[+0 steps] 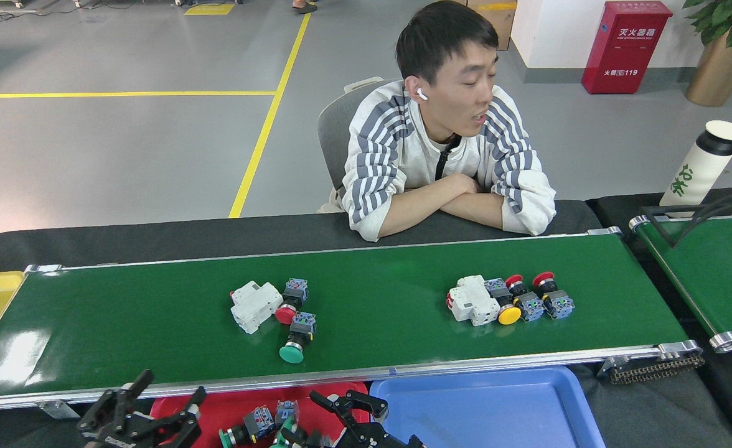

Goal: Pick switch part from conveyor to tray

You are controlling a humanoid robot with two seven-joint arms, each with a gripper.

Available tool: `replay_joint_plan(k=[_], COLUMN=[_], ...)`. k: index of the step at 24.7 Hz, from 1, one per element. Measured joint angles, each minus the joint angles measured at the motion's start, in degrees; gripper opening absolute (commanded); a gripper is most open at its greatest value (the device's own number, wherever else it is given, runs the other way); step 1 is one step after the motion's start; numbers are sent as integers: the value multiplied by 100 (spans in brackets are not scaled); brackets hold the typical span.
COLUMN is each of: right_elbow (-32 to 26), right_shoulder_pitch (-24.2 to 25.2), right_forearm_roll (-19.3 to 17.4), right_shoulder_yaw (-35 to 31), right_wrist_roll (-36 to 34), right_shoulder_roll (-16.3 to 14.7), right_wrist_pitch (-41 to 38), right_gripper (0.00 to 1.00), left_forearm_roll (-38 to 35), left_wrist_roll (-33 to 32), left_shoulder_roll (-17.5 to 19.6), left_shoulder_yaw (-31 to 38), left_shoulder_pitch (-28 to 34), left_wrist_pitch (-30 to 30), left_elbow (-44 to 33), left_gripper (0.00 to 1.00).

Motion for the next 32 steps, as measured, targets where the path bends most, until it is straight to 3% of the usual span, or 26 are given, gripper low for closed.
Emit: replay_joint_plan(k=[4, 7, 10, 13, 17, 22, 30, 32], right_elbow=[-142, -172, -182, -182, -156, 132, 1410, 1629], right_shoulder_pitch=[101, 469, 636, 1016, 1062, 732, -212, -423], right_forearm_roll=[-21, -25, -29, -32, -30, 12, 39, 37], right_shoulder_yaw=[-330, -938, -1102, -1174, -1336, -1278, -1077, -933], right_wrist_roll=[-9, -187, -710, -978, -1078, -1095, -966, -923], right_shoulder_roll=[41, 214, 251, 248, 249, 294, 882, 907], right_wrist_pitch=[157, 1216, 2482, 3341, 3722, 3799, 3811, 3813], right_gripper=[98, 98, 98, 98, 98, 98, 98, 98], left_forearm_roll=[0, 0, -8, -105, -269, -477, -614, -748], left_wrist_roll=[-23, -25, -26, -29, -34, -47, 69, 177], left_shoulder_roll=[2, 8, 22, 41, 83, 122, 123, 126], left_shoulder_yaw=[171, 172, 119, -61, -387, -686, -958, -964], left_shoulder_pitch=[113, 138, 59, -266, -930, -1524, -2073, -2302], left_wrist_pitch=[640, 792, 843, 859, 868, 891, 921, 955], left_elbow=[16, 20, 46, 305, 868, 1400, 2181, 2501], left_gripper=[100, 100, 100, 100, 100, 100, 100, 100])
